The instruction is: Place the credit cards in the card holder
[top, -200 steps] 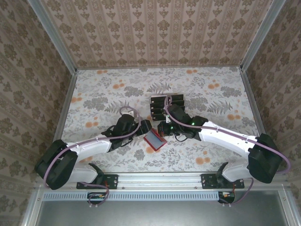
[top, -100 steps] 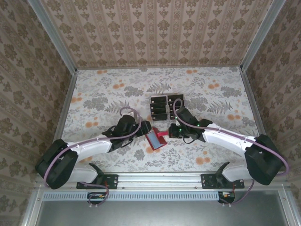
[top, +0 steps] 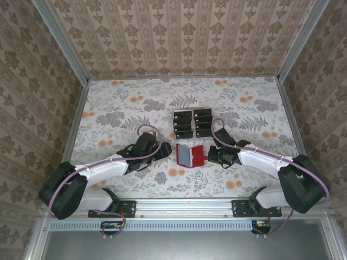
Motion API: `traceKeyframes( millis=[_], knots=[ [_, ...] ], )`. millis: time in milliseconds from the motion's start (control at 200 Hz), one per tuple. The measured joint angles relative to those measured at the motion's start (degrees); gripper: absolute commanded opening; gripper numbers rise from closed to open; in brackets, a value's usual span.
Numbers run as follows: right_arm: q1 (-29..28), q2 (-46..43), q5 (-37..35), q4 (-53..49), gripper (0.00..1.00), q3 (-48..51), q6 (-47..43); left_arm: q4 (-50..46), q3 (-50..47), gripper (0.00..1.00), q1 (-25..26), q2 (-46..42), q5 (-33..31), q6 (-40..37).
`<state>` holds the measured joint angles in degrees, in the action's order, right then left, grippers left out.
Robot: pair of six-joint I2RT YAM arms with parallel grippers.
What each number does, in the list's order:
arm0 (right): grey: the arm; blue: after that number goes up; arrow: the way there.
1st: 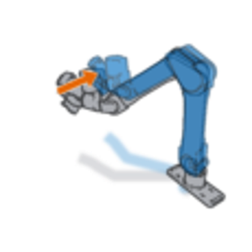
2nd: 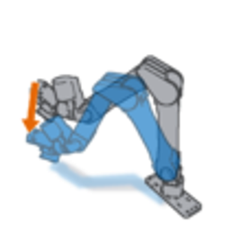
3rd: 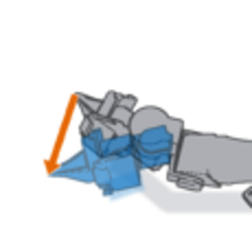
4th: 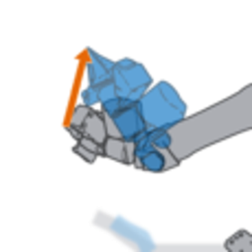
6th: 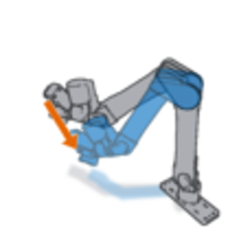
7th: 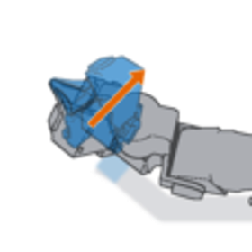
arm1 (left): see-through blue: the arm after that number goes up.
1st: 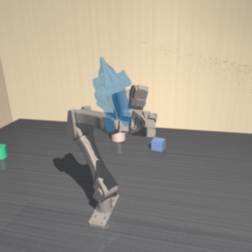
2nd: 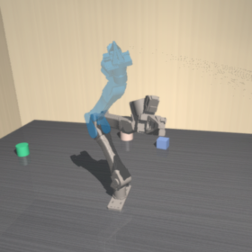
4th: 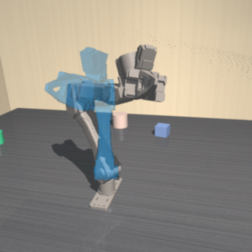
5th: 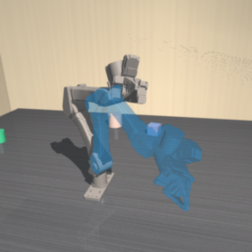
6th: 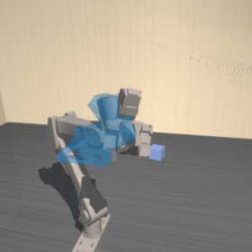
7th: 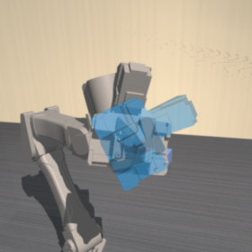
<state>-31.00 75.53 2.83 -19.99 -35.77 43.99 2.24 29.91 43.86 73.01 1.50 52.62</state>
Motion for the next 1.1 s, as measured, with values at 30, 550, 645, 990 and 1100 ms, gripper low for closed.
traceKeyframes(
  millis=[30,550,645,990,1100],
  knots=[
    [0.0,-1.1,0.0,-0.4,0.4,0.0,0.2,-0.3,0.2,0.76,0.0,0.0,0.0,-0.2],
    [-11.2,-10.8,0.4,-5.6,0.22,-9.1,3.0,-1.9,3.1,0.76,0.0,3.8,0.2,-2.9],
    [-15.0,-6.4,0.4,-4.9,0.21,-13.0,3.1,-2.3,3.1,0.76,0.0,3.8,-0.1,-3.0],
    [-20.8,18.2,0.7,-0.4,0.12,-26.0,2.6,-8.7,0.9,0.76,-3.1,-4.3,-6.1,-1.9],
    [-20.3,23.6,-0.1,-0.8,0.11,-26.3,2.5,-10.1,0.2,0.76,-4.3,-6.1,-6.3,-2.1]
  ],
)
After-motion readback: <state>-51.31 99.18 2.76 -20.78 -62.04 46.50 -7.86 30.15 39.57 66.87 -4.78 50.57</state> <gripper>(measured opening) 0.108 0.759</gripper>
